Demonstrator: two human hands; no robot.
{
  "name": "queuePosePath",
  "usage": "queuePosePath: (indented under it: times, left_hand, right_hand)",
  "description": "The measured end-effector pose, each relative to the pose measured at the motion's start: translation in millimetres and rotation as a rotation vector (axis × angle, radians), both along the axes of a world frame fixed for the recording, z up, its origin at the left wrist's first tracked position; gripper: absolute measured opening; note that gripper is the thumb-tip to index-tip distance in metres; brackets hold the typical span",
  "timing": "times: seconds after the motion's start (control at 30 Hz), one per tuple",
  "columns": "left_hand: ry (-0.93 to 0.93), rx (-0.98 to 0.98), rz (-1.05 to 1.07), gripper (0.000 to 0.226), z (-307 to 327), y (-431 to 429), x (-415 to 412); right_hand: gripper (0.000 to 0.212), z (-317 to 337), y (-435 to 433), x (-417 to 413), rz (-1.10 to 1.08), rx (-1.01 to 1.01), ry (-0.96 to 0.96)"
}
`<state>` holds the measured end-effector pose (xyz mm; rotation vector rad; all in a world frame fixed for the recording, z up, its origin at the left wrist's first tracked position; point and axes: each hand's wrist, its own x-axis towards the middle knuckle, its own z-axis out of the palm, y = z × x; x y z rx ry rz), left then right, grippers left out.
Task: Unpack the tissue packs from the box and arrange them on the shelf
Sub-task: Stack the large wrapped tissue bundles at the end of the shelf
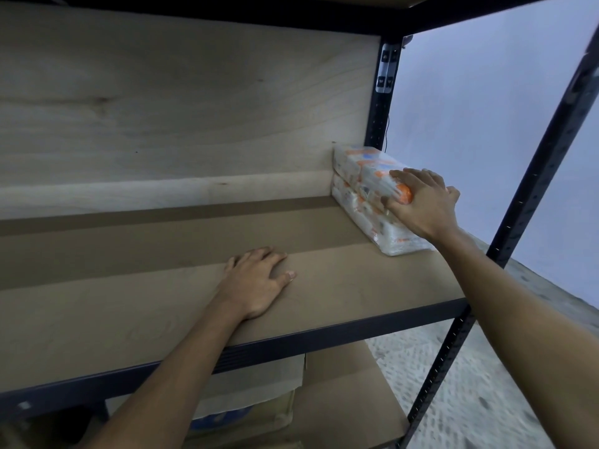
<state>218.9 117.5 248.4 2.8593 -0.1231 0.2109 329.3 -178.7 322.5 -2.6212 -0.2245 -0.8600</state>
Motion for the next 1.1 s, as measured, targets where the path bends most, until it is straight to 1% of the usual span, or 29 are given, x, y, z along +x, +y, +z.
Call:
queuePosePath:
  times: [0.13, 0.2, 0.37, 0.47, 0.53, 0.63, 0.73, 0.87, 0.97, 1.1]
  left_hand:
    - [0.005, -0.009, -0.002, 0.055, 0, 0, 0]
    - [0.005, -0.009, -0.002, 0.055, 1, 0, 0]
    - [-0.002, -0.014, 0.001, 0.055, 3, -1, -2]
    - [-0.017, -0.031, -0.017, 0.052, 4, -1, -6]
    - [-0.026, -0.067, -0.039, 0.048, 7, 0, -11]
    - [-0.025, -0.159, -0.075, 0.044, 8, 1, -25]
    - [-0.007, -0.252, -0.116, 0.04, 9, 4, -42]
    - [-0.036, -0.321, -0.166, 0.037, 6, 10, -75]
    - [-0.074, -0.308, -0.216, 0.037, 0, 15, -108]
    - [-0.163, -0.216, -0.283, 0.037, -15, 22, -153]
  right_hand:
    - [0.06, 1, -1, -3, -0.013, -0.017, -0.026]
    - [0.063, 2, -1, -6, -0.022, -0.034, -0.028]
    - [0.071, 6, -2, -17, -0.008, -0.058, 0.018]
    - [0.072, 8, -7, -27, 0.005, -0.077, 0.051]
    - [0.068, 12, -9, -35, 0.023, -0.075, 0.069]
    - [0.053, 16, -10, -48, 0.046, -0.075, 0.102]
    - [0.048, 16, -6, -67, 0.07, -0.075, 0.113]
    - [0.039, 11, 12, -103, 0.108, -0.009, 0.102]
    - [0.037, -4, 33, -138, 0.155, 0.001, 0.104]
    - [0.032, -37, 69, -193, 0.212, 0.095, 0.205]
